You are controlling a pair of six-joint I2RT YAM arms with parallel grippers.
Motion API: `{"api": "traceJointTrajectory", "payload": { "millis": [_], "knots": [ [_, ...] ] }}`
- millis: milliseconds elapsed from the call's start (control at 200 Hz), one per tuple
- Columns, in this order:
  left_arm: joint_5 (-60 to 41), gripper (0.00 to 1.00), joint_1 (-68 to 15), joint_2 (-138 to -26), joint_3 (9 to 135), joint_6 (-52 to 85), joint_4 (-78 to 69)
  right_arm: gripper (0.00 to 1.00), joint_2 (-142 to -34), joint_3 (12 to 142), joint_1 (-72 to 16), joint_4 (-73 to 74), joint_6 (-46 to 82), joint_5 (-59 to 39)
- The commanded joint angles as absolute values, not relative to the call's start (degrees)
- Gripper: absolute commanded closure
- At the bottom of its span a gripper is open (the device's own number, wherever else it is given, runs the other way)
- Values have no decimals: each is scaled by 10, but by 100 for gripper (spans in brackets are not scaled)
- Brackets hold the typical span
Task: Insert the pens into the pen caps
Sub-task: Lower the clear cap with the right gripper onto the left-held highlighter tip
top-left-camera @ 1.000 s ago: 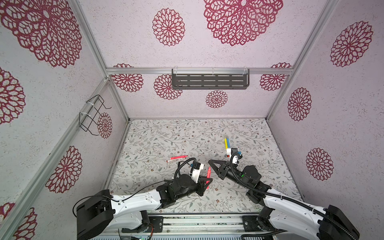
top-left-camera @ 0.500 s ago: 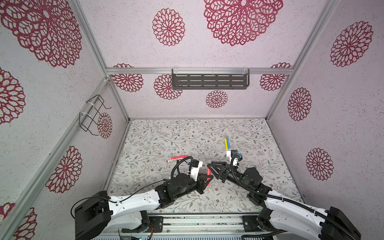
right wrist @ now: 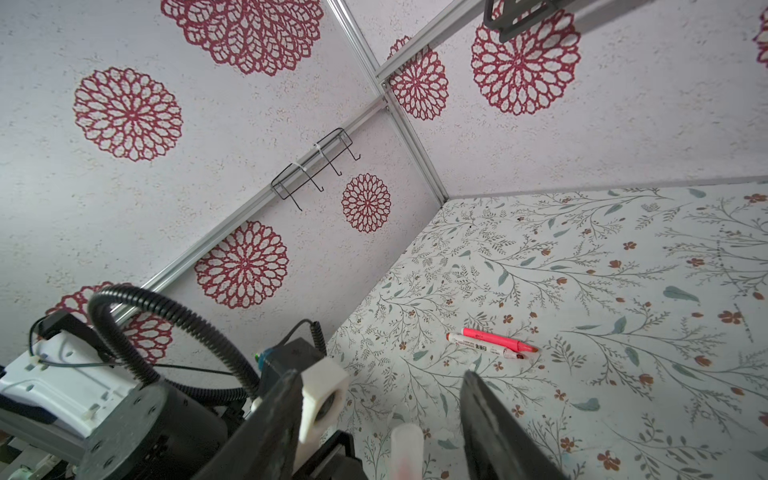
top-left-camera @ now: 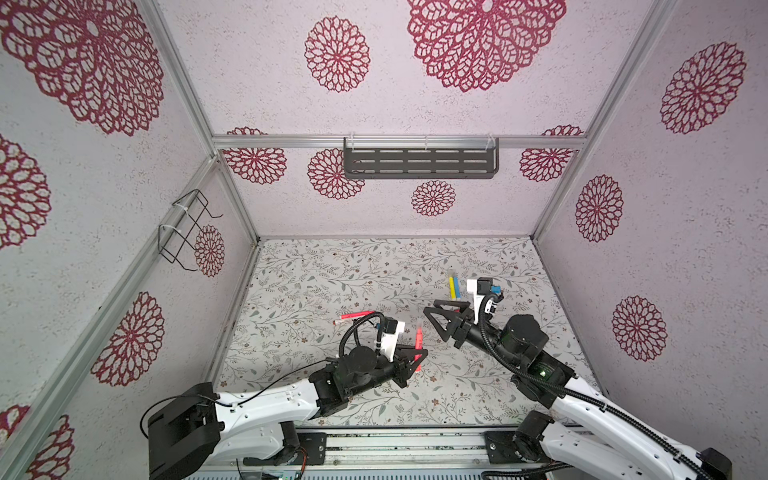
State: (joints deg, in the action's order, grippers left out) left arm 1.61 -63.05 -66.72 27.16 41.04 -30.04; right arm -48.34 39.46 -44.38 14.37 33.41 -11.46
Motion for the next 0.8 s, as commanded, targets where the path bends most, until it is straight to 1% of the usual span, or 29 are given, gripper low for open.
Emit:
{"api": "traceJointTrajectory", "payload": {
  "millis": [0,115,200,365,665,795],
  "knots": [
    [1,100,-627,-655,268,416,-318,45,-522,447,-441,48,287,-133],
    [0,100,-627,-657,270,415,-315,53,-544,463,-441,48,284,-165],
    [0,100,-627,-660,272,413,-315,60,-553,467,-441,51,285,-176],
    [0,100,-627,-663,277,410,-314,69,-557,462,-442,57,287,-188],
    [-8,100,-614,-664,286,408,-311,72,-551,433,-445,59,297,-205],
    [-15,100,-605,-664,295,406,-310,79,-543,416,-446,60,306,-207]
  ]
}}
